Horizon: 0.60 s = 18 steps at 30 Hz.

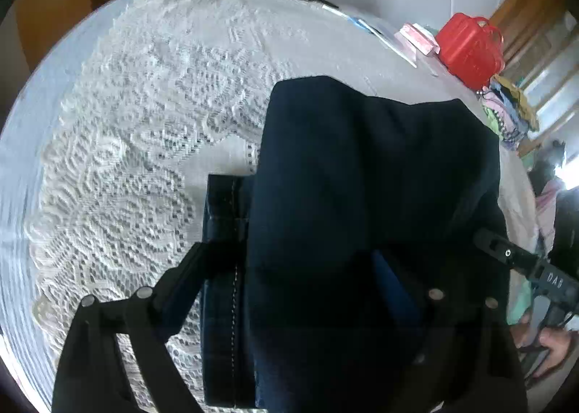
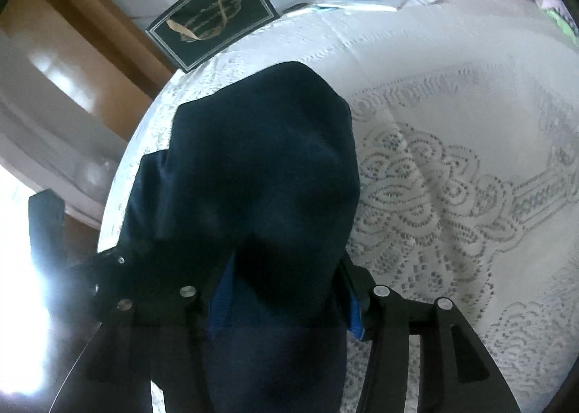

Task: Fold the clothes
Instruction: 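Carry the folded jeans with both tools toward the stack of clothes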

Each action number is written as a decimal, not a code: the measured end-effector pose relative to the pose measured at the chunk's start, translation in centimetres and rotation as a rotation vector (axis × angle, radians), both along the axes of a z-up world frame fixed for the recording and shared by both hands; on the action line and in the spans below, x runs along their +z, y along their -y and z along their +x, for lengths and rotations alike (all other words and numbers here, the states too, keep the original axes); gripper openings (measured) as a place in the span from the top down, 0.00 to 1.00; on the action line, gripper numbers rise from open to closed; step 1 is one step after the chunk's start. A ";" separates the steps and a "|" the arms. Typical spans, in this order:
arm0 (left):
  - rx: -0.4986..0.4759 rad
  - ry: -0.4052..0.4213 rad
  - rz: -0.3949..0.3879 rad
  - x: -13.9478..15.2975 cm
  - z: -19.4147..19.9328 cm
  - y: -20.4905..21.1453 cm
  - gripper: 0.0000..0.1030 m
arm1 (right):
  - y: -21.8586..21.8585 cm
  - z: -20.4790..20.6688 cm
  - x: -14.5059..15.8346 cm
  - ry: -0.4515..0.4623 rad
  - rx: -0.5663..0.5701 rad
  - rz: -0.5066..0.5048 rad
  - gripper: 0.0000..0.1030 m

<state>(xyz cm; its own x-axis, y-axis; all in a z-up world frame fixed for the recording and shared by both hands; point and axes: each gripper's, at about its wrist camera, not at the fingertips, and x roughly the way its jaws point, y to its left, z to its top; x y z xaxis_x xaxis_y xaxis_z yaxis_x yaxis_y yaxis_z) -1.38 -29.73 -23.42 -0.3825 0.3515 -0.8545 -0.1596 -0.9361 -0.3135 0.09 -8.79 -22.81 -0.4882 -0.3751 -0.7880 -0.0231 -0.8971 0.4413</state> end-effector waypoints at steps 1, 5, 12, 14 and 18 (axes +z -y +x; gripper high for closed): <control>0.001 0.000 0.001 0.0 0.0 0.0 0.13 | 0.0 -0.2 -0.4 -0.001 0.003 -0.004 0.51; 0.002 0.027 0.072 1.1 1.2 -1.0 0.62 | 0.5 -1.0 -1.3 -0.001 0.018 0.000 0.56; 0.005 -0.003 0.133 0.5 1.1 -0.5 0.71 | 1.3 -1.2 -1.4 -0.007 0.005 -0.008 0.68; 0.020 -0.017 0.170 1.5 1.6 -0.5 0.78 | 1.4 -0.9 -0.8 -0.030 -0.006 -0.049 0.80; -0.045 -0.112 0.118 6.3 2.5 -2.2 0.80 | 1.3 -0.4 1.5 -0.071 -0.020 -0.113 0.83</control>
<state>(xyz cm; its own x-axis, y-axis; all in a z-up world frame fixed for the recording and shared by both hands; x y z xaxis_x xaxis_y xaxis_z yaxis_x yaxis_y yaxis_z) 1.15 -27.52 -17.17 -0.4546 0.4655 -0.7593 -0.2404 -0.8850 -0.3987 -0.32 -10.11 -21.32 -0.5493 -0.4495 -0.7044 -0.0054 -0.8411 0.5409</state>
